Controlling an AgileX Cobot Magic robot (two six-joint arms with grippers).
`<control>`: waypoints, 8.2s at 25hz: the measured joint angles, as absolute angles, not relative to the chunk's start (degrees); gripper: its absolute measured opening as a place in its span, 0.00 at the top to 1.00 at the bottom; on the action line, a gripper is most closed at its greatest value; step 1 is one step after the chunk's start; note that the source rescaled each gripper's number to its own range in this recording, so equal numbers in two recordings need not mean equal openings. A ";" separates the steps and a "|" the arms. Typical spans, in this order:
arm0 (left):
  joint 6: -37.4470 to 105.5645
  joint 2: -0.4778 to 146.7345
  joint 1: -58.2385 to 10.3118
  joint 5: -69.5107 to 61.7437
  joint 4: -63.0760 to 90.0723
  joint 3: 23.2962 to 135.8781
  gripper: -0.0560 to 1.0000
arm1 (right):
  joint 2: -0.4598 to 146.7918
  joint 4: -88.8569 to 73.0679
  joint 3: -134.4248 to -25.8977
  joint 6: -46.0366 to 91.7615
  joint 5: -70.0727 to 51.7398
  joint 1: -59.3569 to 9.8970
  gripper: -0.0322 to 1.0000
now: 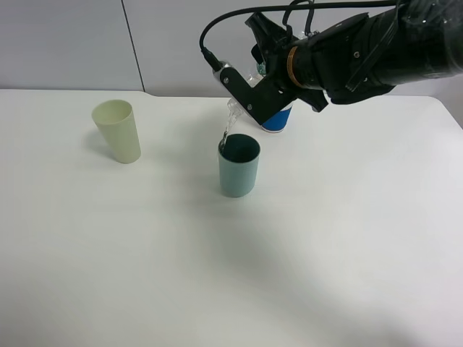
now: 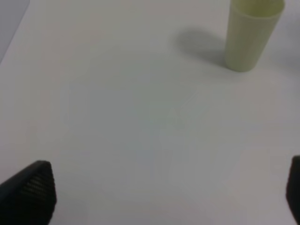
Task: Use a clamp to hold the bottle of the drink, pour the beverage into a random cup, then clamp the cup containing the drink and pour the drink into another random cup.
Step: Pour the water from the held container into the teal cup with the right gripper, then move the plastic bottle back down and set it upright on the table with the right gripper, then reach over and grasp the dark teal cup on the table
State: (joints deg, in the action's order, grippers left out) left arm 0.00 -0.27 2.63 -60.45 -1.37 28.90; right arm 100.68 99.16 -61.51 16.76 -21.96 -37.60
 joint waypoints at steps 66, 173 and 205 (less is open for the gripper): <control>0.00 -0.27 2.63 -60.45 -1.42 28.90 0.00 | 79.68 38.10 -60.95 -9.75 -15.00 -38.86 0.97; 0.00 -0.27 2.63 -60.45 -1.43 28.90 0.00 | 58.12 -30.82 -23.07 35.37 43.22 -15.46 0.00; 0.00 -0.27 2.63 -60.45 -1.38 28.90 0.00 | 21.82 -4.38 -33.87 22.87 -18.14 9.84 0.00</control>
